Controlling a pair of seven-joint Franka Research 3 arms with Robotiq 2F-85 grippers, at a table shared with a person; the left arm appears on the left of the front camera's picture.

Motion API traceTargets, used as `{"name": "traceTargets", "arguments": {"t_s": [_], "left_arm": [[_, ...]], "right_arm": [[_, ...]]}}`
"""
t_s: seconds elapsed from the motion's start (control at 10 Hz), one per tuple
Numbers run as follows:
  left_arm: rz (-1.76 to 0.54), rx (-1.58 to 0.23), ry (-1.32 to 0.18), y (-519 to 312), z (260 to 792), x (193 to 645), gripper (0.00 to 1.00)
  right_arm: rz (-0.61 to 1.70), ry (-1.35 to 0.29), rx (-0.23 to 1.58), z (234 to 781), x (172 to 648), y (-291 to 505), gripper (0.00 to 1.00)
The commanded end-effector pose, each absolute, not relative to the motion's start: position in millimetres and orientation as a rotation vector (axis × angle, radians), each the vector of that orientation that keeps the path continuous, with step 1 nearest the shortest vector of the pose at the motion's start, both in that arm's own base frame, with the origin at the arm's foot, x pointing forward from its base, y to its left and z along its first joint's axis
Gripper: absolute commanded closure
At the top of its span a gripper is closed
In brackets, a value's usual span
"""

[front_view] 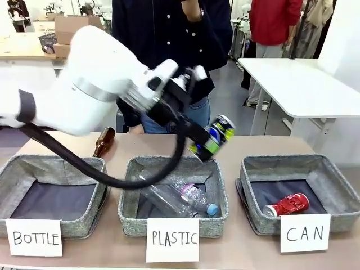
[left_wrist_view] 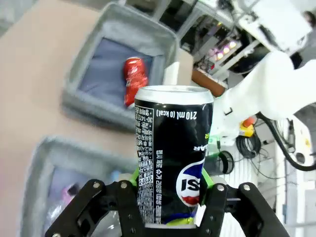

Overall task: Sort the can waste into the basket.
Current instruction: Pick up the can waste from the table and place it in the right Fabric basket.

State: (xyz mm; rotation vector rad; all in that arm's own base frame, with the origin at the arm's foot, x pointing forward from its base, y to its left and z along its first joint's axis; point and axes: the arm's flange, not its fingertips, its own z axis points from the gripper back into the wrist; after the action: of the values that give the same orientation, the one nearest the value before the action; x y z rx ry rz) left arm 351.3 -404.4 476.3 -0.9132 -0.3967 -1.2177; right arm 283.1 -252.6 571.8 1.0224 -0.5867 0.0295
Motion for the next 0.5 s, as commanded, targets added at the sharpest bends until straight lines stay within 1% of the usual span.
{"name": "traceTargets", "arguments": {"t_s": [0.0, 0.1, 0.2, 0.3, 0.4], "left_arm": [[-1.339, -0.858, -0.478, -461, 455, 351, 0.61], [-1.357, -0.756, -0.543, -499, 453, 360, 0.61], [-1.376, -0.673, -0.584, -537, 456, 379, 0.61], [-1.415, -0.588, -0.591, -570, 461, 398, 0.61], [-1.442, -0.597, -0.533, -592, 463, 411, 0.61]], "right_arm": [[0.035, -0.576, 1.025, 574, 282, -254, 0.0], [0.035, -0.576, 1.025, 574, 282, -254, 0.0], [0.035, -0.576, 1.025, 574, 282, -254, 0.0], [0.035, -0.576, 1.025, 574, 282, -254, 0.0], [0.035, -0.576, 1.025, 574, 282, -254, 0.0]]}}
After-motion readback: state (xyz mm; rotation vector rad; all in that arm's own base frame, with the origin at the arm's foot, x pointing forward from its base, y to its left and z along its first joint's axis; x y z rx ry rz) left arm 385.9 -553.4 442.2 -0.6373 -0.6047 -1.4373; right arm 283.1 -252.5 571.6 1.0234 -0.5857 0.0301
